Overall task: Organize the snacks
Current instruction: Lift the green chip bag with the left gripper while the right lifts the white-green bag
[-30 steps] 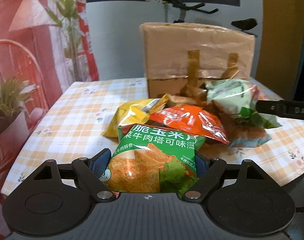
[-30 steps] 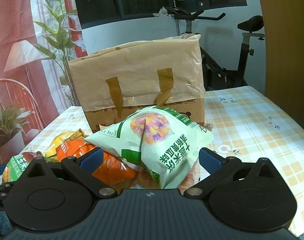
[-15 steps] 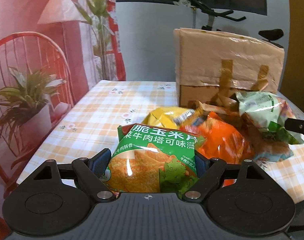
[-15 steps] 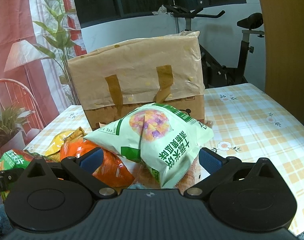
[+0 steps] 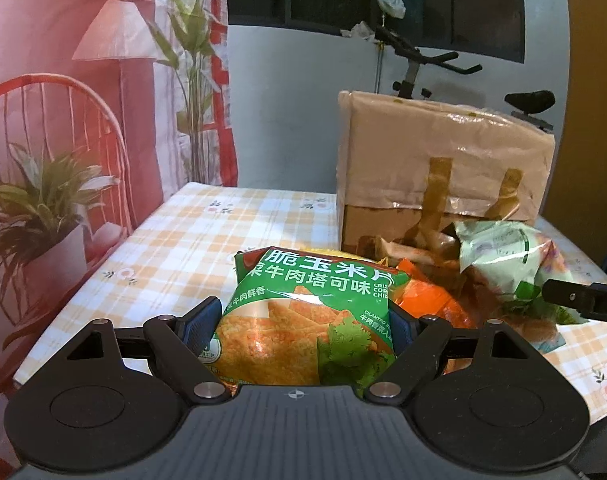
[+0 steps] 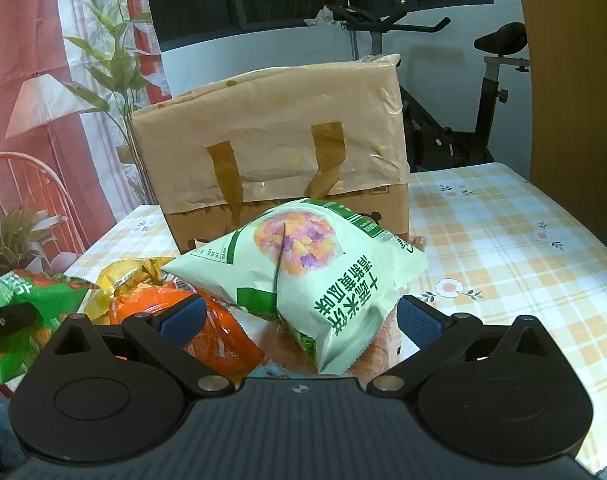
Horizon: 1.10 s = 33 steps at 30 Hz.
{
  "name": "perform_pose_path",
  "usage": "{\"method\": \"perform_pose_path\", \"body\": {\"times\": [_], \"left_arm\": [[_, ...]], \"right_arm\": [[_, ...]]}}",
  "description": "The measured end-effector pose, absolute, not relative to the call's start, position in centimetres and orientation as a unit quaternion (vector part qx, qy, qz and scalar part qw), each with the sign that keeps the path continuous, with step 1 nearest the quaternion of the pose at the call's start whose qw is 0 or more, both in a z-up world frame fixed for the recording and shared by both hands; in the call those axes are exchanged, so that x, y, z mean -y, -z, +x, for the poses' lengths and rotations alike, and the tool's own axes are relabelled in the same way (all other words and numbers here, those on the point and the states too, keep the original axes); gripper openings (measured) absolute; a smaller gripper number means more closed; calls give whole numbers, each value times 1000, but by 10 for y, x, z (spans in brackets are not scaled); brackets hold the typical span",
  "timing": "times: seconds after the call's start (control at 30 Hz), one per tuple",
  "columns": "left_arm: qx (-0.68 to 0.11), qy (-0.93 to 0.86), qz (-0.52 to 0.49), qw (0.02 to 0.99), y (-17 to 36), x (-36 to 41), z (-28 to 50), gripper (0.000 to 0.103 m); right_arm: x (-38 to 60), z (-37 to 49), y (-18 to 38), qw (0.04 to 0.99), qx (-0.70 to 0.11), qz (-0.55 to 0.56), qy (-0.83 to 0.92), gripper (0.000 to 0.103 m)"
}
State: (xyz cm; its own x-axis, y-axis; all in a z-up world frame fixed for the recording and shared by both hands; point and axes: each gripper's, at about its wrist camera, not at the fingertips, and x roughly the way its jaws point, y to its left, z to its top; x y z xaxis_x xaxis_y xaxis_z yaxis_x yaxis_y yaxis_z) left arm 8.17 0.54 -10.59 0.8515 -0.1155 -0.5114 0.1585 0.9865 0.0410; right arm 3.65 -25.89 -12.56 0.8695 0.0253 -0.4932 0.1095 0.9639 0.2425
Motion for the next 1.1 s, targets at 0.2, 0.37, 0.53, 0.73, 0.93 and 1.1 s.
{"method": "perform_pose_path", "body": {"times": [0.2,0.37,0.53,0.73,0.93,1.1], "left_arm": [[-260,73,33,962,104,-7,89,85],[-255,75,25,964,104,-8,92,85],[-258,74,20,963,106,-11,94,85],[-260,74,14,963,107,-15,97,85],[-260,73,12,963,108,-16,96,85],[-264,74,12,962,108,-15,98,85]], "right_arm": [[259,47,118,967,-246,62,20,103],[262,67,112,967,-250,-36,-30,103],[271,91,109,956,-253,-99,-111,103],[281,126,108,931,-285,-100,-205,103],[289,154,122,912,-329,-41,-241,103],[289,148,128,915,-328,-19,-234,103]]}}
